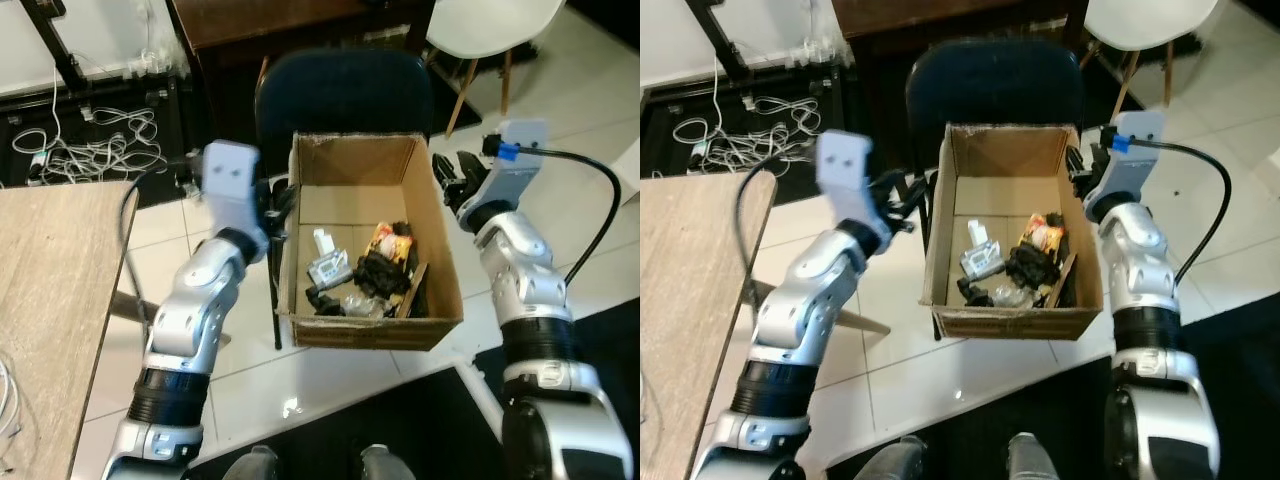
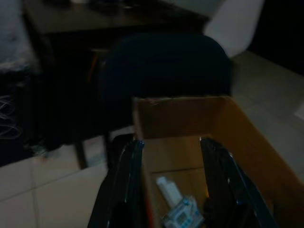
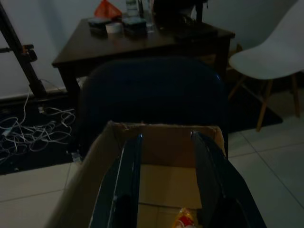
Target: Picking trash to rubbish bin
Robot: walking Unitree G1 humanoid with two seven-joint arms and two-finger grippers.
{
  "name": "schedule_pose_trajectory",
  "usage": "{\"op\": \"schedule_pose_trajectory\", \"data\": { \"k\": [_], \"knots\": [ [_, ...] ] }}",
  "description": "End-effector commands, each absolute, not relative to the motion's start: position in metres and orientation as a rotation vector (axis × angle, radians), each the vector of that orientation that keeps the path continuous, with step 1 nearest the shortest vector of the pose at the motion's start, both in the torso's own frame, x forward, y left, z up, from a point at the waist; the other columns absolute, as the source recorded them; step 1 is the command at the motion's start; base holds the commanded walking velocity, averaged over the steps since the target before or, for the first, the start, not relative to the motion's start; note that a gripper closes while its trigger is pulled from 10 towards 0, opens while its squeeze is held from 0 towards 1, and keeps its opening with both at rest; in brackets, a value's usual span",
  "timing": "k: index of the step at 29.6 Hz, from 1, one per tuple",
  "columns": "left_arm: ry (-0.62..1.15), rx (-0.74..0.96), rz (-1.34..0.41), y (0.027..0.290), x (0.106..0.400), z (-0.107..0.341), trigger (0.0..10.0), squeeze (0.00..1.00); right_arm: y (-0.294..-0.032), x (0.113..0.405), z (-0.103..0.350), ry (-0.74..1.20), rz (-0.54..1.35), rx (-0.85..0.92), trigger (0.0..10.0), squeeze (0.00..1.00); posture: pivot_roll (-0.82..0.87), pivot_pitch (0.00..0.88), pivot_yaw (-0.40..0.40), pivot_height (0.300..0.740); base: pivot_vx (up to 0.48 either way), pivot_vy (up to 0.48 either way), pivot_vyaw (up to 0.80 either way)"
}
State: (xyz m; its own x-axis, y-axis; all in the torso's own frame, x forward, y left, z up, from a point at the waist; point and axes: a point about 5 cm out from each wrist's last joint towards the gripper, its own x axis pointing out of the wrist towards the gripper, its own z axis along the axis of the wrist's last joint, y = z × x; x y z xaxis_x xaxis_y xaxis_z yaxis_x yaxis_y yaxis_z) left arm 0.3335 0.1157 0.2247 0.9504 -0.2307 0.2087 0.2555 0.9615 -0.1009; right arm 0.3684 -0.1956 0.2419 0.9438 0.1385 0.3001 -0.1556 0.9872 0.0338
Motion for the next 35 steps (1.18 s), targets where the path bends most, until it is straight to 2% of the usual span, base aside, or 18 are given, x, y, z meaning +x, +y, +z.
{"op": "schedule_pose_trajectory", "data": {
  "k": [1, 5, 12, 16, 30, 35],
  "knots": [
    [-0.207, -0.144, -0.226, 0.115, 0.328, 0.221, 10.0, 0.0, -0.186, 0.362, 0.232, -0.278, 0.172, 0.075, 10.0, 0.0, 0.02, 0.085, -0.007, 0.74, 0.0, 0.0, 0.0],
    [-0.22, -0.116, -0.223, 0.119, 0.318, 0.213, 10.0, 0.0, -0.169, 0.352, 0.212, -0.237, 0.202, 0.103, 10.0, 0.0, 0.04, 0.055, -0.052, 0.74, 0.0, 0.0, 0.0],
    [-0.247, -0.15, -0.21, 0.123, 0.303, 0.209, 10.0, 0.0, -0.157, 0.342, 0.2, -0.193, 0.213, 0.114, 10.0, 0.0, 0.05, 0.057, -0.068, 0.74, 0.0, 0.0, 0.0],
    [-0.236, -0.115, -0.211, 0.121, 0.299, 0.207, 10.0, 0.0, -0.145, 0.338, 0.189, -0.161, 0.235, 0.093, 10.0, 0.0, 0.06, 0.059, -0.066, 0.74, 0.0, 0.0, 0.0],
    [-0.202, -0.108, -0.202, 0.105, 0.302, 0.199, 10.0, 0.0, -0.152, 0.339, 0.184, -0.135, 0.206, 0.092, 10.0, 0.0, 0.07, 0.005, -0.066, 0.74, 0.0, 0.0, 0.0],
    [-0.161, -0.093, -0.172, 0.109, 0.308, 0.194, 10.0, 0.0, -0.147, 0.34, 0.175, -0.083, 0.207, 0.151, 10.0, 0.0, 0.05, 0.031, -0.088, 0.74, 0.0, 0.0, 0.0]
  ]
}}
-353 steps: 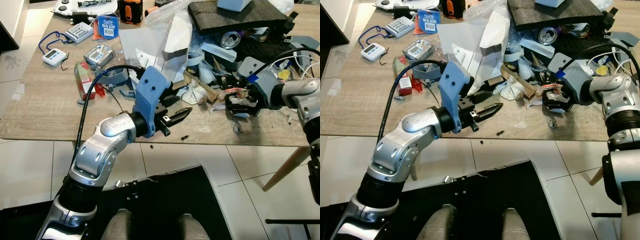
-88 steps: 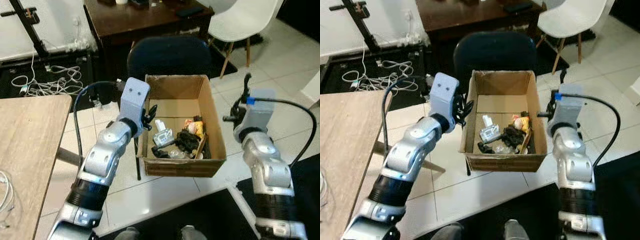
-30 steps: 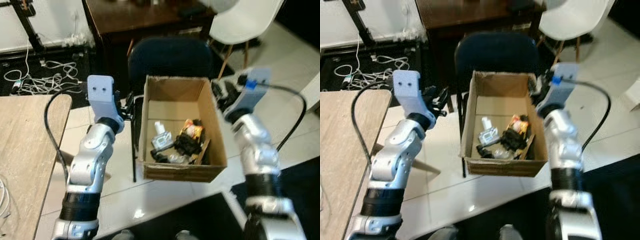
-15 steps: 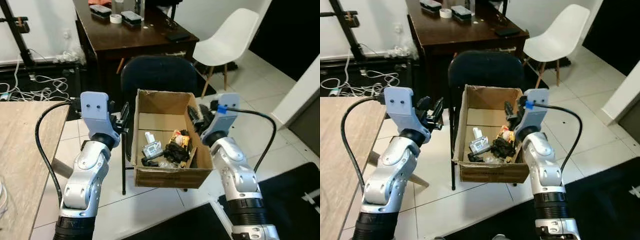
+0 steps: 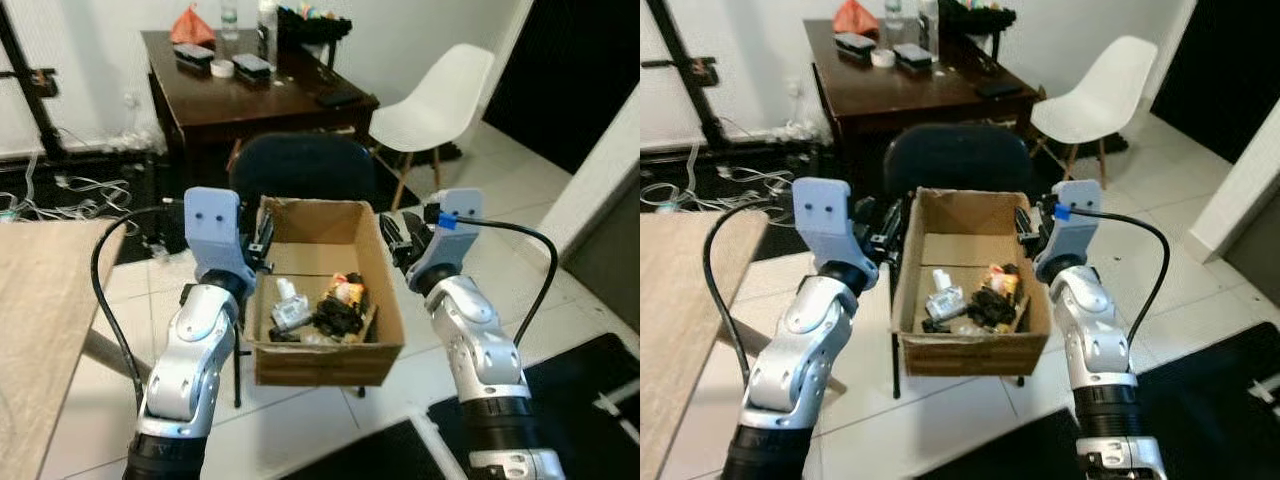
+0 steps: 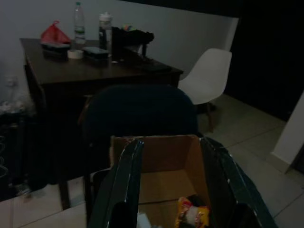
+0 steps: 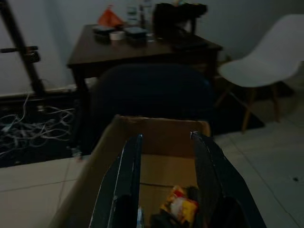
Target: Picking trash to rubbish bin
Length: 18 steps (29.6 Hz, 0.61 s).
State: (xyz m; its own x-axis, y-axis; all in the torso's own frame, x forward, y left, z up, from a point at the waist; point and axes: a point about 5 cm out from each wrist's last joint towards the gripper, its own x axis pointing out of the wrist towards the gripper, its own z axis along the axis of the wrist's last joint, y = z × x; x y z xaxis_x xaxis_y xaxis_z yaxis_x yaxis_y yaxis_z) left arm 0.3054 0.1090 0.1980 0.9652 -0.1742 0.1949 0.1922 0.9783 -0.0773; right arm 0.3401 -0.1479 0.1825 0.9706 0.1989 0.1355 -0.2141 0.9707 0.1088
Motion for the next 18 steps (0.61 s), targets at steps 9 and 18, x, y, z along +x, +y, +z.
{"op": "schedule_pose_trajectory", "data": {
  "k": [9, 18],
  "knots": [
    [-0.107, -0.1, -0.146, 0.111, 0.311, 0.19, 10.0, 0.0, -0.145, 0.336, 0.169, -0.061, 0.202, 0.177, 10.0, 0.0, 0.04, 0.062, -0.045, 0.74, 0.0, 0.0, 0.0],
    [-0.075, -0.087, -0.119, 0.115, 0.313, 0.187, 10.0, 0.0, -0.136, 0.333, 0.166, -0.057, 0.219, 0.162, 10.0, 0.0, 0.04, 0.068, -0.034, 0.74, 0.0, 0.0, 0.0]
  ]
}}
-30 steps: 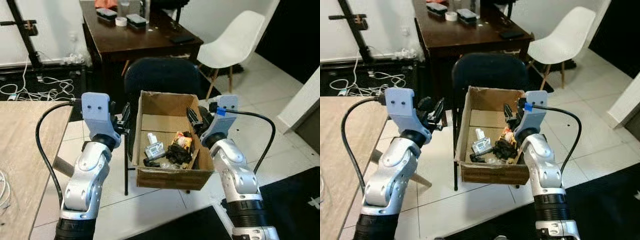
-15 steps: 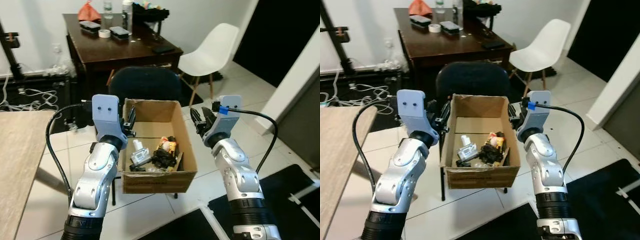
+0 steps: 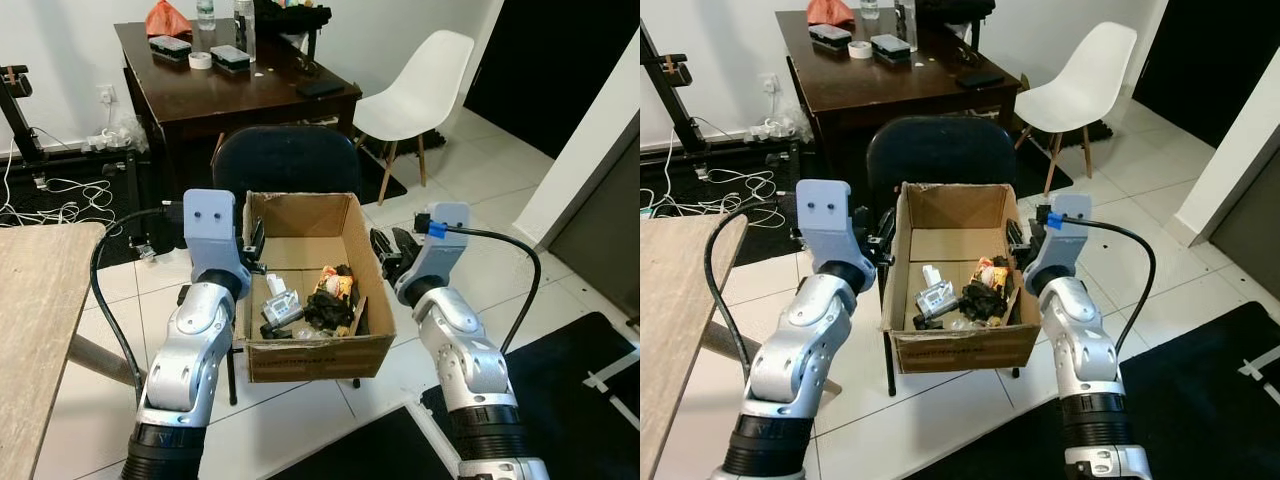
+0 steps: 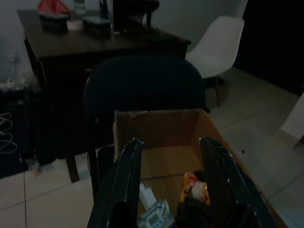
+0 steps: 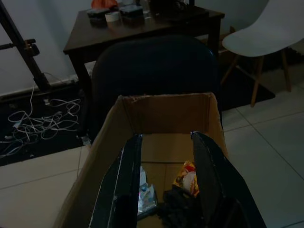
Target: Picking trash to rubbish bin
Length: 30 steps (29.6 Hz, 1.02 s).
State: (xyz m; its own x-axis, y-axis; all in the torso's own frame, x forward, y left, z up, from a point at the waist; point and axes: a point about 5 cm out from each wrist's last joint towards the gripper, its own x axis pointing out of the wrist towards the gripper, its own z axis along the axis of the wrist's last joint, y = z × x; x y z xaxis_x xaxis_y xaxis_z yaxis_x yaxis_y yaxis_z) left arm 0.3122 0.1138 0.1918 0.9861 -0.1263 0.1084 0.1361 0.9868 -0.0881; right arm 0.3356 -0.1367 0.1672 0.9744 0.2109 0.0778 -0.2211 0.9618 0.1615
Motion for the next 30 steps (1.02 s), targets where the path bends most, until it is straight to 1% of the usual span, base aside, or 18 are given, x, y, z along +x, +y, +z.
{"op": "schedule_pose_trajectory", "data": {
  "k": [1, 2, 8, 11, 13, 17, 22, 25, 30],
  "knots": [
    [-0.074, -0.087, -0.117, 0.116, 0.312, 0.187, 10.0, 0.0, -0.135, 0.333, 0.167, -0.058, 0.22, 0.161, 10.0, 0.0, 0.04, 0.068, -0.034, 0.74, 0.0, 0.0, 0.0],
    [-0.074, -0.087, -0.117, 0.116, 0.312, 0.187, 10.0, 0.0, -0.135, 0.333, 0.167, -0.058, 0.22, 0.161, 10.0, 0.0, 0.04, 0.068, -0.034, 0.74, 0.0, 0.0, 0.0],
    [-0.121, -0.087, -0.114, 0.116, 0.311, 0.195, 10.0, 0.0, -0.127, 0.331, 0.172, -0.08, 0.271, 0.109, 10.0, 0.0, 0.04, 0.059, -0.041, 0.74, 0.0, 0.0, 0.8],
    [-0.125, -0.083, -0.108, 0.117, 0.311, 0.195, 10.0, 0.0, -0.124, 0.331, 0.174, -0.086, 0.282, 0.106, 10.0, 0.0, 0.03, 0.058, -0.044, 0.74, 0.0, 0.0, 0.8],
    [-0.122, -0.088, -0.101, 0.12, 0.31, 0.194, 10.0, 0.0, -0.117, 0.33, 0.18, -0.1, 0.301, 0.107, 10.0, 0.0, 0.02, 0.061, -0.044, 0.74, 0.0, 0.0, 0.8],
    [-0.118, -0.092, -0.105, 0.12, 0.309, 0.193, 10.0, 0.0, -0.114, 0.329, 0.186, -0.115, 0.306, 0.113, 10.0, 0.0, 0.02, 0.062, -0.044, 0.74, 0.0, 0.0, 0.8],
    [-0.116, -0.138, -0.104, 0.118, 0.309, 0.197, 10.0, 0.0, -0.118, 0.33, 0.19, -0.127, 0.293, 0.117, 10.0, 0.0, 0.01, 0.063, -0.043, 0.74, 0.0, 0.0, 0.8],
    [-0.124, -0.114, -0.119, 0.114, 0.31, 0.199, 10.0, 0.0, -0.124, 0.332, 0.19, -0.125, 0.278, 0.111, 10.0, 0.0, 0.01, 0.064, -0.043, 0.74, 0.0, 0.0, 0.8],
    [-0.116, -0.11, -0.133, 0.112, 0.308, 0.199, 10.0, 0.0, -0.127, 0.332, 0.191, -0.123, 0.273, 0.109, 10.0, 0.0, 0.01, 0.064, -0.043, 0.74, 0.0, 0.0, 0.8]
  ]
}}
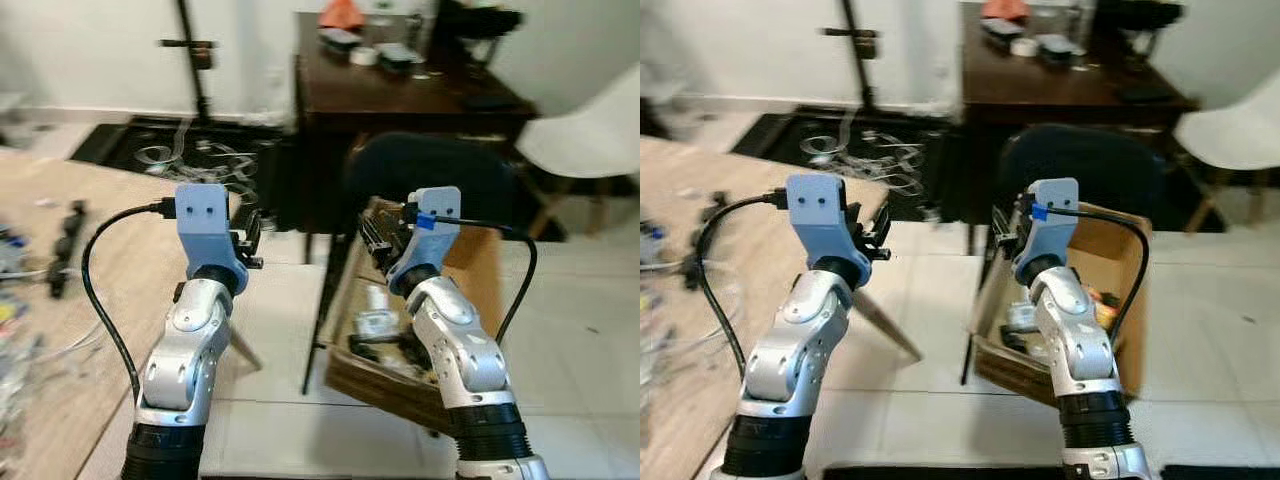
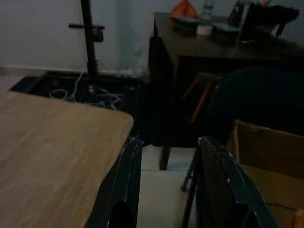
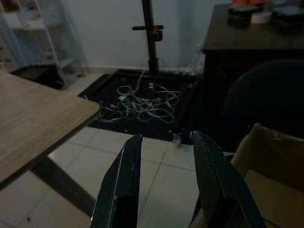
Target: Picking trash to rubbish bin
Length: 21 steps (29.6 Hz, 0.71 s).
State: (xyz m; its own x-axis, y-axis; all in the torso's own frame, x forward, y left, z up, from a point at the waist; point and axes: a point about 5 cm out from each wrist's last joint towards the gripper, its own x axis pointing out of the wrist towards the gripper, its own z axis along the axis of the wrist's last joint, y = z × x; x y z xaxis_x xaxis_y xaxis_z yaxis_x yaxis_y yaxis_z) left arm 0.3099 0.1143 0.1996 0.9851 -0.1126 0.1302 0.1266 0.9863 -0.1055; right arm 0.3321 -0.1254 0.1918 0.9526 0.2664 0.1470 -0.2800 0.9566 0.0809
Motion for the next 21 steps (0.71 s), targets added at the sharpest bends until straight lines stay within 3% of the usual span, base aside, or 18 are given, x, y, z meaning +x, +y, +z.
{"op": "schedule_pose_trajectory", "data": {
  "k": [1, 21],
  "knots": [
    [-0.111, -0.112, -0.135, 0.1118, 0.3074, 0.1984, 10.0, 0.0, -0.1271, 0.332, 0.191, -0.122, 0.272, 0.108, 10.0, 0.0, 0.01, 0.064, -0.043, 0.74, 0.0, 0.0, 0.8],
    [-0.108, -0.122, -0.13, 0.1137, 0.3038, 0.2031, 10.0, 0.0, -0.1174, 0.3336, 0.193, -0.108, 0.328, 0.107, 10.0, 0.0, 0.03, 0.074, -0.062, 0.74, 0.0, 0.0, 0.8]
  ]
}}
